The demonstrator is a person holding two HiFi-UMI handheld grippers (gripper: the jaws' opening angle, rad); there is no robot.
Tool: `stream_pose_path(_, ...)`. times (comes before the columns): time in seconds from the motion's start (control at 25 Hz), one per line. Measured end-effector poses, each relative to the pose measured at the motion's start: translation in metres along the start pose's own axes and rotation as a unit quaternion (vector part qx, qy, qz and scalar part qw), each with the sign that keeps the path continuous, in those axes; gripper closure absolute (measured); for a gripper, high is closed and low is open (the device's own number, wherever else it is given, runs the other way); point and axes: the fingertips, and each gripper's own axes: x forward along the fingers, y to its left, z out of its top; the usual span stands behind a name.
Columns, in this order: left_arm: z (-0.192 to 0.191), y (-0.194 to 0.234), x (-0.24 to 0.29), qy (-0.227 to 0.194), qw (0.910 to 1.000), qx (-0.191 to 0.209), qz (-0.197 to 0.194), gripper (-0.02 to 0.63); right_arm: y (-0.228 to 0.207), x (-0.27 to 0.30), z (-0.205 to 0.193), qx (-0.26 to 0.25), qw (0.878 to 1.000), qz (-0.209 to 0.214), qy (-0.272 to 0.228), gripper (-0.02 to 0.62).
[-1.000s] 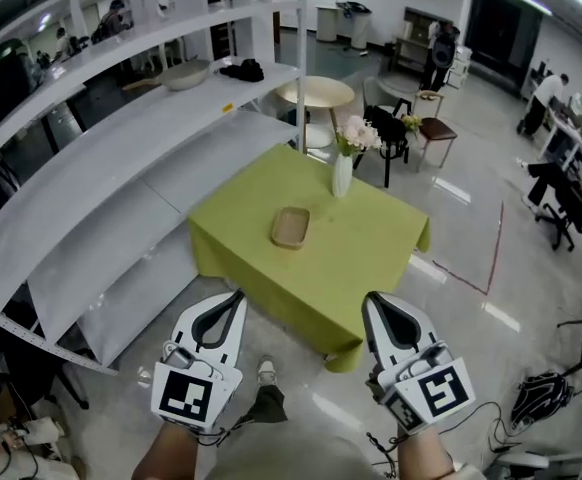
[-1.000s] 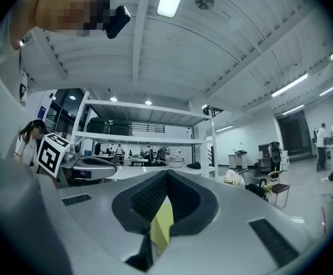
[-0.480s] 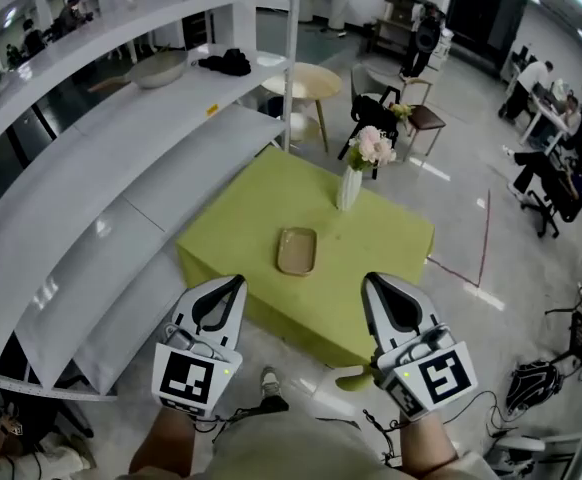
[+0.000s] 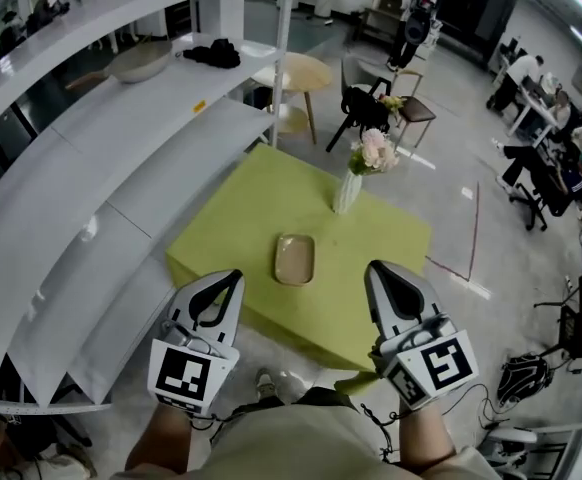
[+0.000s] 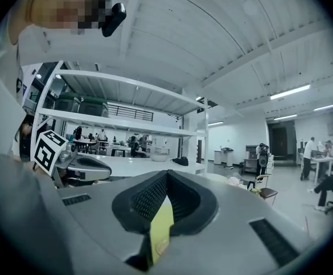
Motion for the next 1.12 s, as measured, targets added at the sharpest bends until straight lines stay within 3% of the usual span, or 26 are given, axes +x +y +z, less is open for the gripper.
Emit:
stream_pose_path(0.44,-0.007,0.013,0.038,0.026,0.9994,-0.008,0.023,0.600,-0.037,0.023,-0.019,0.004,1.000,0.010,0.019,0.590)
stream_pose_path(0.76,-0.020,0.018,0.067,0.043,0.9973,-0.039,0.044,0.595,-0.062,0.036,-0.037,0.030,0.999,0.017,0.028,0.589)
stream_pose_path(0.96,-0.043,0.023,0.098,0.074,0.9947,-0.054,0.047,0.481,-0.081,0.051,-0.062,0.040,0.998,0.015,0.048,0.589)
stream_pose_path(1.12,-0.075,0.026,0.127,0.109,0.9915,-0.052,0.049,0.427,-0.095,0.064,-0.088,0.054,0.996,0.014,0.068,0.590)
